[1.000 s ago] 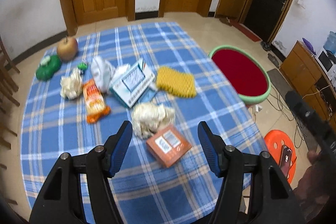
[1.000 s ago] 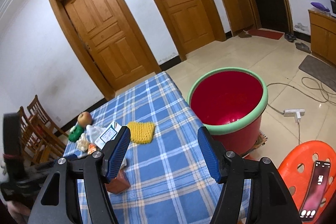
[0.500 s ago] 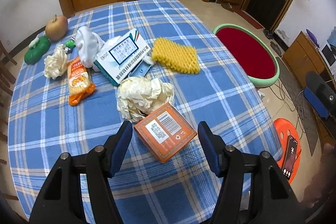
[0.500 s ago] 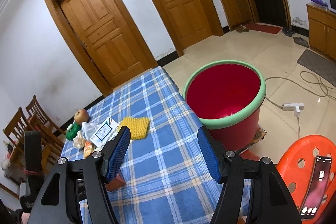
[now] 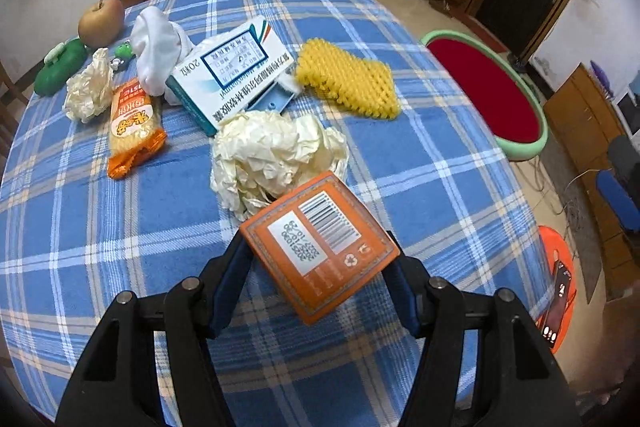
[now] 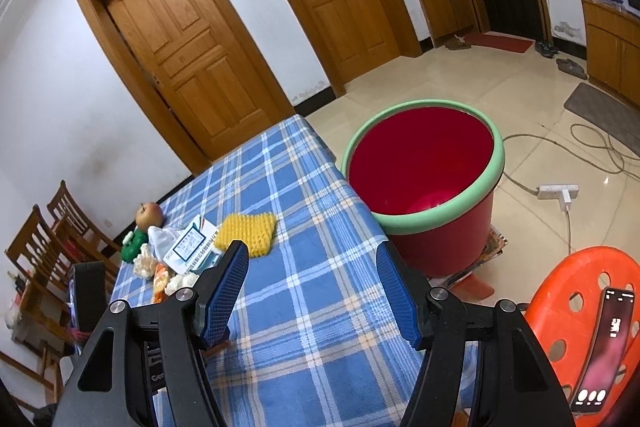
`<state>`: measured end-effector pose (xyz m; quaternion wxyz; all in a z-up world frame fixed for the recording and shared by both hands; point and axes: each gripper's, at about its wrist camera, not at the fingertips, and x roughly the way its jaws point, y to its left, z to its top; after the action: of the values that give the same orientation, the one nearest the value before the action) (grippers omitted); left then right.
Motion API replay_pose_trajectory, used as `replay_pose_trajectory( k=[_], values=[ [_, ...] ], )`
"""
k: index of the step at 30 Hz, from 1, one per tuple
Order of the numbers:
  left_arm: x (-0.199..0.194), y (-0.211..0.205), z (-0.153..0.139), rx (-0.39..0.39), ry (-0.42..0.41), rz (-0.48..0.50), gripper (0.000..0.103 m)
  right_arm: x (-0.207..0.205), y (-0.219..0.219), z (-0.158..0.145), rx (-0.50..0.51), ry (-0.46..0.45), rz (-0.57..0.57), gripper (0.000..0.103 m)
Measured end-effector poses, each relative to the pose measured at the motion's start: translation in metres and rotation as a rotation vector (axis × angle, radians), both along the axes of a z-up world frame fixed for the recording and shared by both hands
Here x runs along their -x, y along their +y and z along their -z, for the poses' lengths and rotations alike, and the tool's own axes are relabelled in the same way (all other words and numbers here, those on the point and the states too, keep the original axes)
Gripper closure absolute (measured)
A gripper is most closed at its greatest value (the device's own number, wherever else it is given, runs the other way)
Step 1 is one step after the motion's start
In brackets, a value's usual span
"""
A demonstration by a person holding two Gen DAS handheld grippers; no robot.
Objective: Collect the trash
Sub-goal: 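Grasp the orange barcode box with the left tool and lift it, then grasp the crumpled white paper with the right tool while the left tool holds the box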
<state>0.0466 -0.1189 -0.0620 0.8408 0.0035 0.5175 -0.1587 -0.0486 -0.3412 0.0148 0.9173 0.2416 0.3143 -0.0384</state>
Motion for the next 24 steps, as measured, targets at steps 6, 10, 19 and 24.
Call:
replay_pose_trajectory(
  k=[6, 10, 19, 24],
  values=[
    [0.005, 0.032, -0.007, 0.024, -0.023, -0.048, 0.039, -0.006, 0.009, 0.006, 0.016, 0.038, -0.015, 0.035],
    [0.008, 0.058, -0.02, -0.001, -0.085, -0.103, 0.039, -0.011, 0.019, 0.007, 0.021, 0.046, -0.044, 0.035],
    [0.008, 0.112, -0.042, -0.019, -0.197, -0.215, 0.039, -0.032, 0.062, 0.015, 0.038, 0.081, -0.166, 0.035],
    [0.004, 0.132, -0.042, -0.016, -0.212, -0.252, 0.039, -0.049, 0.089, 0.025, 0.021, 0.111, -0.256, 0.035]
  ],
)
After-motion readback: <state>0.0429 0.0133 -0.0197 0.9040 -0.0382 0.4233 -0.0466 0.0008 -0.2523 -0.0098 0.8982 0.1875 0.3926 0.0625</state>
